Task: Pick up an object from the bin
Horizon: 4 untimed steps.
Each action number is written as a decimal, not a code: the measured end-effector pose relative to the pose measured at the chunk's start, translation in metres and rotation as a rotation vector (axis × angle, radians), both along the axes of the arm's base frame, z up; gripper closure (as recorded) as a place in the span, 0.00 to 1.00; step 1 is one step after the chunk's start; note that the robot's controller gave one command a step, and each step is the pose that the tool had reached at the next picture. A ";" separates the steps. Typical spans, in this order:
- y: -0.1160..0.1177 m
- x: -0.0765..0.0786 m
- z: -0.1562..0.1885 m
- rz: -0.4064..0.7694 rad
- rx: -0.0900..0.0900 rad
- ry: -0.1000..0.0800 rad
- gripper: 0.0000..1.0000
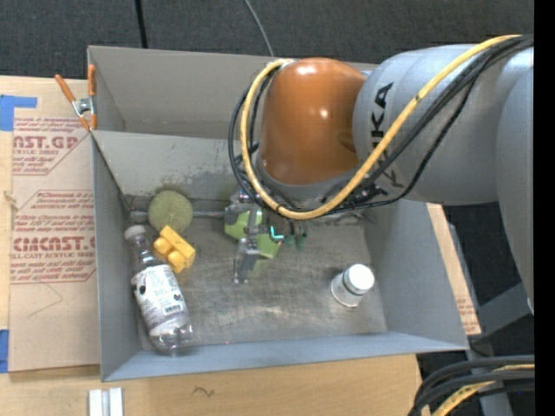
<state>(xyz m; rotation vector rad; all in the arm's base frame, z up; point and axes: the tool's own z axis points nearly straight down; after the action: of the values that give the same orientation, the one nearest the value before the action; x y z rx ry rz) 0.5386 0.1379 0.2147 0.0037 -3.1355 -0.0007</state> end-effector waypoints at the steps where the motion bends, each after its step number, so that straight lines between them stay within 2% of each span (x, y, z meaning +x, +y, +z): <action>1: -0.001 0.002 0.004 -0.002 0.001 -0.007 0.00; 2: 0.031 0.014 -0.058 -0.039 0.003 -0.014 0.00; 3: 0.050 0.015 -0.081 -0.175 -0.002 -0.001 0.00; 4: 0.059 0.027 -0.081 -0.124 0.000 -0.010 0.00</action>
Offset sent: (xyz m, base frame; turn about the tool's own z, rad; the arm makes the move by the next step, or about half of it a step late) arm 0.0268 0.0704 -0.1447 0.0870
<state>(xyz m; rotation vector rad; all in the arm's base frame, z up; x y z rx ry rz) 0.5660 0.1970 0.1339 -0.1912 -3.1397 -0.0016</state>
